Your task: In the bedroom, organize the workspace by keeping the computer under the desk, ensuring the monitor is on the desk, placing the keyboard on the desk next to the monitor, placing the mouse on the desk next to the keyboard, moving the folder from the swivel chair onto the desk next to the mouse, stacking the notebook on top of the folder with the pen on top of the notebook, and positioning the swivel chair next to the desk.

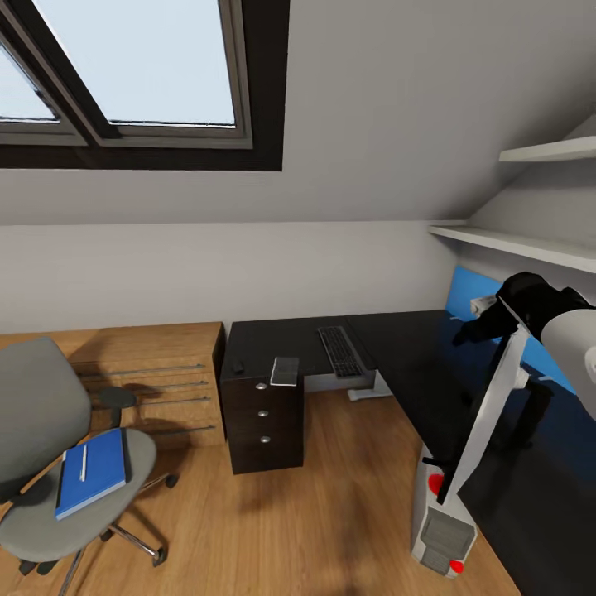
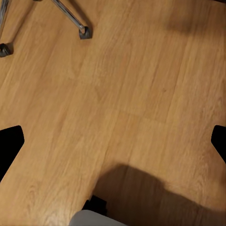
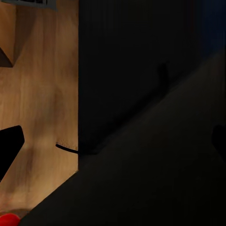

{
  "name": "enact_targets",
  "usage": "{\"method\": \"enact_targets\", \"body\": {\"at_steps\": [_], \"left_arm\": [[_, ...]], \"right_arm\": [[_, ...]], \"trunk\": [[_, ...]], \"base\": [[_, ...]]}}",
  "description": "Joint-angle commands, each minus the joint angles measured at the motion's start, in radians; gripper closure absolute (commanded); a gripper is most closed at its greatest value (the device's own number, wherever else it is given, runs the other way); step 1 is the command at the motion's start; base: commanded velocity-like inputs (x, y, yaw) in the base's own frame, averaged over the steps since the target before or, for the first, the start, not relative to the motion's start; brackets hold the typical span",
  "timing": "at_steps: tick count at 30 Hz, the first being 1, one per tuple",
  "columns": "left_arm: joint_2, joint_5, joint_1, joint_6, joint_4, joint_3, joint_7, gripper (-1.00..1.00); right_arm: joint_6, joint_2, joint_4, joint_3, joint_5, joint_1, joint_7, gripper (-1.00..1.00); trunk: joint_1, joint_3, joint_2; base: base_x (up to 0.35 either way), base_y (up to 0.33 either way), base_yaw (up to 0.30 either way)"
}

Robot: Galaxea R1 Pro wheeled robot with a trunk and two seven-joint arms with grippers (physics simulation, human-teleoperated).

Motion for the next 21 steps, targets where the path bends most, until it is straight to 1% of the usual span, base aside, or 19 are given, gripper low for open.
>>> {"method": "enact_targets", "body": {"at_steps": [1,3,4,5,6,7,9,10,11,13,15,20,21], "left_arm": [[0.001,0.007,-0.001,-0.003,-0.001,-0.009,0.006,-1.00],[0.000,0.007,-0.001,-0.003,-0.001,-0.009,0.006,-1.00],[0.000,0.007,-0.001,-0.003,-0.001,-0.009,0.006,-1.00],[0.000,0.007,-0.001,-0.003,-0.001,-0.009,0.006,-1.00],[0.000,0.007,-0.001,-0.003,-0.001,-0.009,0.006,-1.00],[0.000,0.007,-0.001,-0.003,-0.001,-0.009,0.006,-1.00],[0.000,0.007,-0.001,-0.003,0.000,-0.009,0.006,-1.00],[0.000,0.007,-0.001,-0.003,0.001,-0.009,0.006,-1.00],[0.000,0.007,-0.001,-0.003,0.001,-0.009,0.006,-1.00],[0.000,0.007,-0.001,-0.003,0.004,-0.009,0.006,-1.00],[0.000,0.007,-0.001,-0.003,0.007,-0.010,0.006,-1.00],[0.000,0.007,-0.001,-0.003,0.009,-0.010,0.006,-1.00],[0.000,0.007,-0.001,-0.003,0.010,-0.010,0.006,-1.00]], "right_arm": [[0.003,0.000,-0.022,-0.002,0.011,0.000,0.008,-1.00],[0.006,0.000,-0.073,-0.004,0.009,0.000,0.006,-1.00],[0.012,0.000,-0.149,-0.013,0.005,0.000,0.005,-1.00],[0.013,-0.001,-0.163,-0.017,0.005,0.000,0.004,-1.00],[0.022,-0.001,-0.195,-0.033,0.005,0.000,0.004,-1.00],[0.056,-0.002,-0.261,-0.081,0.005,0.000,0.003,-1.00],[0.094,-0.003,-0.336,-0.127,0.005,0.000,0.002,-1.00],[0.156,-0.005,-0.437,-0.152,0.006,0.000,0.001,-1.00],[0.200,-0.006,-0.520,-0.161,0.007,0.000,0.002,-1.00],[0.213,-0.006,-0.574,-0.163,0.008,0.000,0.002,-1.00],[0.216,-0.007,-0.599,-0.164,0.008,0.000,0.002,-1.00],[0.218,-0.013,-0.631,-0.164,0.009,0.001,0.002,-1.00],[0.218,-0.021,-0.641,-0.165,0.008,0.002,0.002,-1.00]], "trunk": [[0.000,-0.002,-0.002],[0.000,-0.002,-0.002],[0.000,-0.002,-0.002],[0.000,-0.002,-0.002],[0.000,-0.002,-0.002],[0.000,-0.002,-0.002],[0.000,-0.002,-0.002],[0.000,-0.002,-0.002],[0.000,-0.002,-0.002],[0.000,-0.002,-0.002],[0.000,-0.002,-0.002],[0.000,-0.002,-0.002],[0.000,-0.002,-0.002]], "base": [[0.000,-0.002,0.000],[0.000,-0.001,0.000],[0.000,0.000,0.000],[0.000,0.000,0.000],[0.000,0.000,0.000],[0.000,0.000,0.000],[0.000,0.000,0.000],[0.000,0.000,0.000],[-0.028,-0.028,0.000],[-0.112,-0.134,0.000],[-0.165,-0.210,0.000],[-0.191,-0.249,0.000],[-0.204,-0.268,0.000]]}}
